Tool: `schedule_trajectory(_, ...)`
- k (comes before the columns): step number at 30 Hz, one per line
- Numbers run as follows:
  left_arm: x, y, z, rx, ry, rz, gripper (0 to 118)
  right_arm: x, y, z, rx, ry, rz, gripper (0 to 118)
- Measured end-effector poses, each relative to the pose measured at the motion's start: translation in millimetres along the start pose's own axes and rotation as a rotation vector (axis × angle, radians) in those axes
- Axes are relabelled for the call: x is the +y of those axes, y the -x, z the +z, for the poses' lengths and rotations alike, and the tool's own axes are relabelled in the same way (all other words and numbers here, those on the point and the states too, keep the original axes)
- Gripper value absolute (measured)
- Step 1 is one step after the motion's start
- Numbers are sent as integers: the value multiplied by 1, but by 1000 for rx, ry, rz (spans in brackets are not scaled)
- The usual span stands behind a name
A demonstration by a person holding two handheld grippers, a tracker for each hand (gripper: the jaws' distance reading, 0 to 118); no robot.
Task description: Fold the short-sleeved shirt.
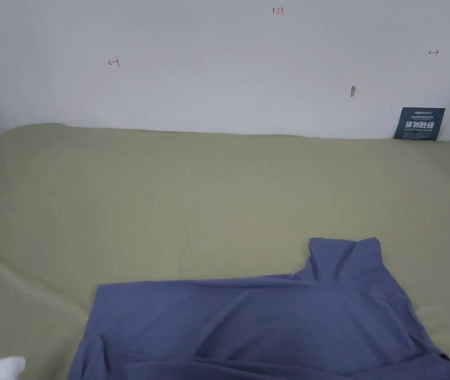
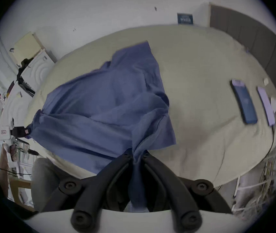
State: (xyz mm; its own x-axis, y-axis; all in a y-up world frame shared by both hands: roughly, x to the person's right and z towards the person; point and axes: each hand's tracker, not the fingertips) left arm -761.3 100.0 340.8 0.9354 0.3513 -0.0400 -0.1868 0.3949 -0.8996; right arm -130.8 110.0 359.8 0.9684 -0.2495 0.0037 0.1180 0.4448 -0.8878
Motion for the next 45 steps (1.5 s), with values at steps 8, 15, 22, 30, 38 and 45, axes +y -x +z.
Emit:
schedule_trajectory(8,-17,20,-9,-3,-32,155,47,-25,-31,-19,-16,-34,-81,38)
schedule_trajectory(15,21,-9,66,20,-234,30,98,15,-3,51,-58,-207,32,73)
schedule_trajectory(22,76,-47,54,85,-216,-116,0,60,36,40,-116,-189,157,0)
schedule_trajectory(30,168,-58,-34,160,-127,-177,28,95,48,4,-96,-148,201,0)
schedule_trajectory(38,221,-20,-151,275,107,-137,97,131,37,-6,-89,-128,198,0)
schedule_trajectory(45,213,-23,-129,198,48,-190,2,185,13,-45,-117,-64,160,93)
